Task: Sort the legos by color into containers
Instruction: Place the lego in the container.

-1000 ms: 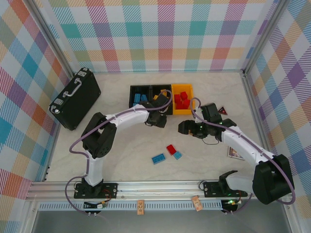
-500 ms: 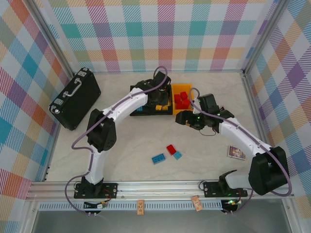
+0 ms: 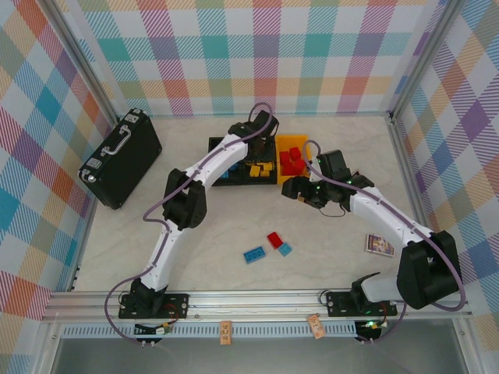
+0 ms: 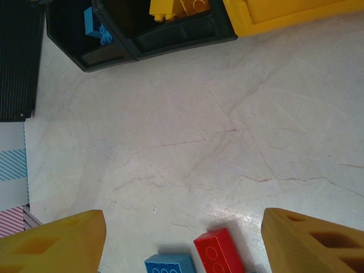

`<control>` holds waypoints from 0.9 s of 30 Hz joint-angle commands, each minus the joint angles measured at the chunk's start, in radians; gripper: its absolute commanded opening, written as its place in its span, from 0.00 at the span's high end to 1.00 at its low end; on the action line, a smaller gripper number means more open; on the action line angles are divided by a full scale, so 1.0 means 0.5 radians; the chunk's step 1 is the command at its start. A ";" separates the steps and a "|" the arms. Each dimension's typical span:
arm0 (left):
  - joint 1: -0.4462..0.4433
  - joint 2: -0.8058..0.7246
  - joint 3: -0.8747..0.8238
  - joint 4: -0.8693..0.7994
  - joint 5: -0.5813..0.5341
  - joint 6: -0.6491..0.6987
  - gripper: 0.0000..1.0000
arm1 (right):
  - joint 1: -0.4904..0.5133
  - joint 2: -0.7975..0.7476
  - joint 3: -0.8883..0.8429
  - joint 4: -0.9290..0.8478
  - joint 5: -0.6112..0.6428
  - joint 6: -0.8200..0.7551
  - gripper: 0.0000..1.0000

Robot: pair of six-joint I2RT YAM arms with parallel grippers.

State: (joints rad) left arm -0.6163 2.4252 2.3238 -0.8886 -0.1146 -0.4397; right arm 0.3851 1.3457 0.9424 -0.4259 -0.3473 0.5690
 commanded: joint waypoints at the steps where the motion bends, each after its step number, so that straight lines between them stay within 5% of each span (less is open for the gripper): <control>1: 0.013 0.059 0.106 -0.071 -0.007 -0.062 0.75 | -0.009 -0.010 0.012 0.027 0.024 0.025 0.27; 5: 0.018 0.103 0.145 -0.064 0.002 -0.075 0.72 | -0.012 -0.010 0.008 0.028 0.023 0.023 0.27; 12: 0.018 0.061 0.154 -0.057 0.001 -0.081 0.52 | -0.012 -0.016 -0.016 0.045 0.018 0.029 0.27; 19: 0.001 -0.095 0.109 -0.068 0.073 -0.052 0.50 | -0.012 -0.042 -0.025 0.034 0.021 0.017 0.27; 27: -0.056 -0.595 -0.560 0.203 0.181 0.015 0.48 | -0.012 -0.099 0.005 -0.132 0.070 -0.105 0.27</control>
State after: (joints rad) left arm -0.6296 2.2581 2.1281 -0.8455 -0.0631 -0.4526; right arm 0.3851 1.3304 0.9424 -0.4454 -0.3252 0.5552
